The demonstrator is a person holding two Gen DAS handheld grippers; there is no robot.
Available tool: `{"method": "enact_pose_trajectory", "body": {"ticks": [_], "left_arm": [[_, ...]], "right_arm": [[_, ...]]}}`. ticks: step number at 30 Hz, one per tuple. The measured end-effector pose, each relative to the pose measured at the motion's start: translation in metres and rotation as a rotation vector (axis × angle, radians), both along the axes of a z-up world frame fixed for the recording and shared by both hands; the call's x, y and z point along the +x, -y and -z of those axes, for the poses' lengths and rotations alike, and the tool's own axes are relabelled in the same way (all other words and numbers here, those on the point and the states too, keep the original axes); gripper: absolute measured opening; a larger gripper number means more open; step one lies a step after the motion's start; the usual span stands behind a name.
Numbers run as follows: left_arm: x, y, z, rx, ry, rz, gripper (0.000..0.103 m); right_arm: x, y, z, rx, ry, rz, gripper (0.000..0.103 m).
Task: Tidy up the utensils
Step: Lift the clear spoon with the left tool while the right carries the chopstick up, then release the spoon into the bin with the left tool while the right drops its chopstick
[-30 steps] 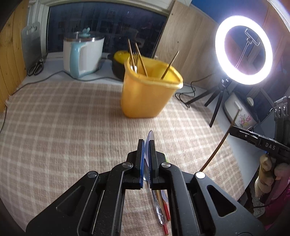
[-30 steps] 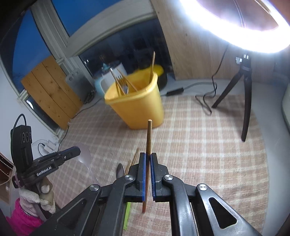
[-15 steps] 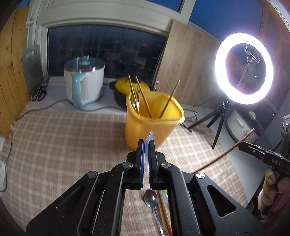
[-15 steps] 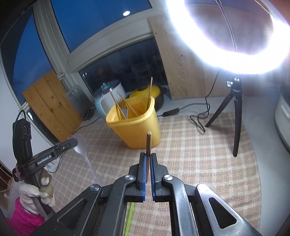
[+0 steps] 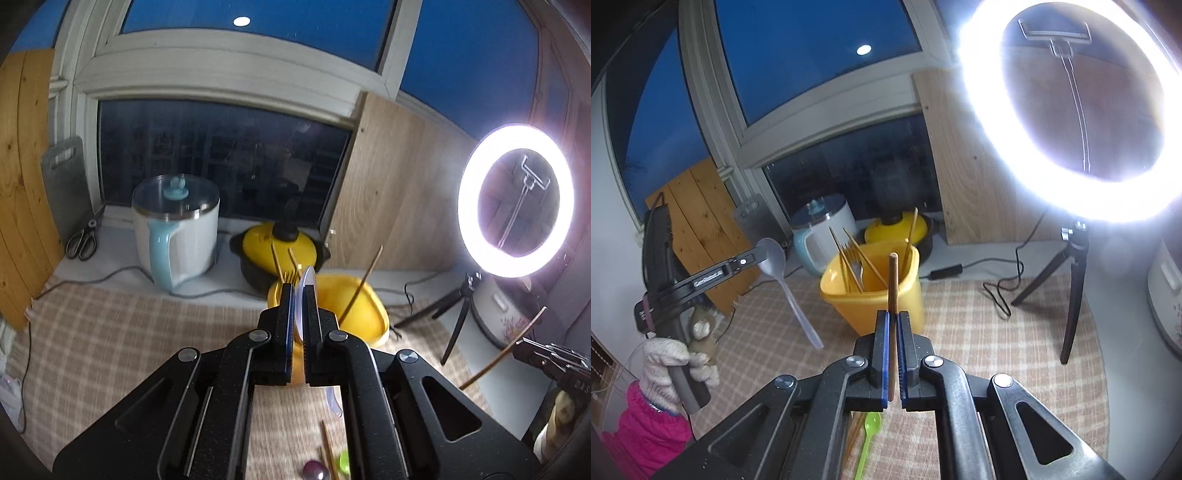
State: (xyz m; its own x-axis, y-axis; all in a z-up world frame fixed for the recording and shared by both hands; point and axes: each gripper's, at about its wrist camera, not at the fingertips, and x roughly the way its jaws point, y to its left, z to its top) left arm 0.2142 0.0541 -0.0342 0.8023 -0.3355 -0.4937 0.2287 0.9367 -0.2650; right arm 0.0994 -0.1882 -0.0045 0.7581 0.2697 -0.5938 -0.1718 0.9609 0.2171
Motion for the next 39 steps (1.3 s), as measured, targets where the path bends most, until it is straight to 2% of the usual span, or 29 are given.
{"method": "enact_pose_trajectory", "body": {"ticks": [9, 12, 22, 31, 39], "left_arm": [[0.026, -0.003, -0.028, -0.021, 0.08, -0.027, 0.001], [0.036, 0.002, -0.029, 0.02, 0.097, -0.049, 0.001], [0.061, 0.019, -0.009, 0.079, 0.066, -0.047, 0.001], [0.069, 0.023, 0.001, 0.095, 0.048, -0.048, 0.001], [0.07, 0.023, 0.01, 0.092, 0.031, -0.045, 0.001]], "right_arm": [[0.01, -0.009, -0.027, -0.001, 0.071, -0.008, 0.001], [0.015, -0.01, -0.037, -0.003, 0.098, -0.008, 0.001], [0.049, -0.024, -0.059, -0.029, 0.165, -0.008, 0.001], [0.08, -0.04, -0.066, -0.074, 0.217, 0.002, 0.001], [0.11, -0.052, -0.047, -0.122, 0.2, -0.002, 0.001]]}}
